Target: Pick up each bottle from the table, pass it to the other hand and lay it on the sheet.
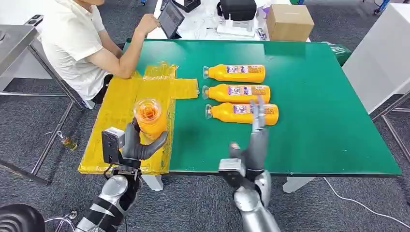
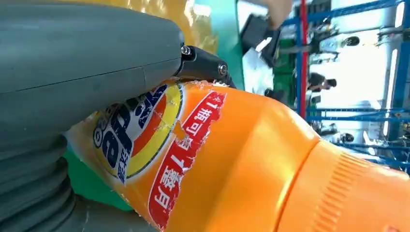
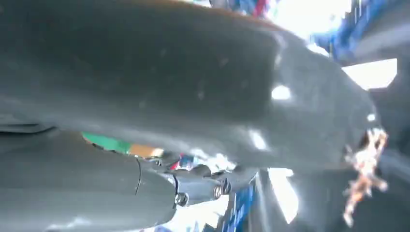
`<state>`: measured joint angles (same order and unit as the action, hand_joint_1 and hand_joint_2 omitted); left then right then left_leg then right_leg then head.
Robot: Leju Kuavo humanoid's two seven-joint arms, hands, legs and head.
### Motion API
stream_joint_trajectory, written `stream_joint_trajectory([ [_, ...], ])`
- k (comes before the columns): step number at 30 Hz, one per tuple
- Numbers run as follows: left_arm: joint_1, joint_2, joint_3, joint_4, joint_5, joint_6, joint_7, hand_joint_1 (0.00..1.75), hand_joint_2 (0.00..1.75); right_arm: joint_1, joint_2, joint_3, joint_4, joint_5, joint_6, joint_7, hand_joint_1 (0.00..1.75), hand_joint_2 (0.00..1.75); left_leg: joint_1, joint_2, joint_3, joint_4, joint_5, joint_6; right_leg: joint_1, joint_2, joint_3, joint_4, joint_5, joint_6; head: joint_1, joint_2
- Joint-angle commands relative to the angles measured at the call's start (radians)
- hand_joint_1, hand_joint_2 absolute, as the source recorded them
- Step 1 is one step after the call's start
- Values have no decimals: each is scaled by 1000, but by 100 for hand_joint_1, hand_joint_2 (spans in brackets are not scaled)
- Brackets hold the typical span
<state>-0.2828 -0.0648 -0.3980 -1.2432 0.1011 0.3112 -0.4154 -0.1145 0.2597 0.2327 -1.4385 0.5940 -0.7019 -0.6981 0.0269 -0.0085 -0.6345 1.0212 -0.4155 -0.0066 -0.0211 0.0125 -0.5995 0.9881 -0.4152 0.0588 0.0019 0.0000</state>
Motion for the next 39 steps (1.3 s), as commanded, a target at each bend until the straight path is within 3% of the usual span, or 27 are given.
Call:
stream_joint_trajectory([
  [1,-109,85,-37,86,-344,192,54,175,175,34,51,-193,-266,-3,4,0,0,0,-1,-2,-1,0,0,1,0,-4,0,1,-1,-2,0,0],
  [4,-167,105,-44,175,-550,207,160,175,175,41,37,-157,-250,-46,4,0,0,0,0,-2,1,0,0,1,0,-3,1,0,-1,-2,0,0],
  [5,-193,110,-57,215,-596,177,188,175,175,77,29,-154,-367,18,93,120,0,0,0,-2,4,-1,0,1,1,-4,4,0,-1,-3,0,0],
  [6,-208,99,-52,234,-622,148,205,175,175,42,36,-129,-219,-55,4,0,0,0,0,-1,3,-1,0,1,1,-3,3,-1,-1,-2,0,0],
  [11,-274,84,-84,336,-757,43,301,175,175,43,33,-107,-165,-98,4,0,0,0,0,0,3,-1,0,1,1,-1,3,-1,0,-2,0,0],
  [16,-274,84,-84,336,-757,43,301,175,175,43,33,-107,-165,-98,4,0,0,0,0,-1,4,-1,0,1,1,-2,4,-1,-1,-2,0,0],
  [20,-343,60,-122,494,-851,-34,366,175,175,39,18,-90,-110,-148,4,0,0,0,0,0,3,-1,0,1,1,-2,3,-1,0,-2,0,0],
  [23,-375,23,-85,596,-900,-91,382,175,175,30,10,-67,-45,-179,9,0,0,0,0,0,6,-2,0,2,1,-2,6,-2,0,-3,0,0],
  [26,-390,12,-70,685,-897,-101,342,175,175,30,-19,-37,2,-239,4,0,0,0,0,0,6,-2,0,2,1,-1,7,-3,0,-3,0,0],
  [28,-390,10,-69,689,-895,-110,340,154,175,29,-25,-30,9,-247,4,0,0,0,0,0,3,-1,0,1,1,-1,3,-1,0,-1,0,0],
  [29,-390,7,-65,690,-892,-112,339,49,175,27,-30,-18,22,-259,4,0,0,0,0,0,5,-2,0,2,1,-1,6,-2,0,-2,0,0],
  [30,-391,7,-64,693,-893,-114,340,58,175,24,-34,-8,35,-265,4,0,0,0,0,0,5,-2,0,1,1,-1,5,-2,0,-2,1,0],
  [31,-389,4,-59,693,-890,-112,337,44,175,19,-39,5,52,-281,4,0,0,0,0,1,7,-2,0,2,1,-1,8,-3,0,-3,0,0],
  [32,-389,4,-58,693,-889,-111,336,10,175,19,-39,6,54,-282,4,0,0,0,0,2,6,-2,0,1,1,0,6,-2,0,-2,0,0],
  [33,-387,2,-58,692,-888,-120,329,12,175,16,-42,16,67,-288,4,0,0,0,0,2,7,-3,0,2,1,0,8,-3,0,-3,0,0],
  [34,-386,1,-58,691,-887,-120,328,0,175,15,-43,17,70,-292,4,0,0,0,0,2,6,-2,0,1,1,1,6,-2,0,-2,0,0],
  [39,-383,-8,-71,672,-898,-125,325,0,175,12,-51,29,93,-302,4,0,0,0,0,0,3,-1,0,1,1,-1,3,-1,0,-1,0,0],
])
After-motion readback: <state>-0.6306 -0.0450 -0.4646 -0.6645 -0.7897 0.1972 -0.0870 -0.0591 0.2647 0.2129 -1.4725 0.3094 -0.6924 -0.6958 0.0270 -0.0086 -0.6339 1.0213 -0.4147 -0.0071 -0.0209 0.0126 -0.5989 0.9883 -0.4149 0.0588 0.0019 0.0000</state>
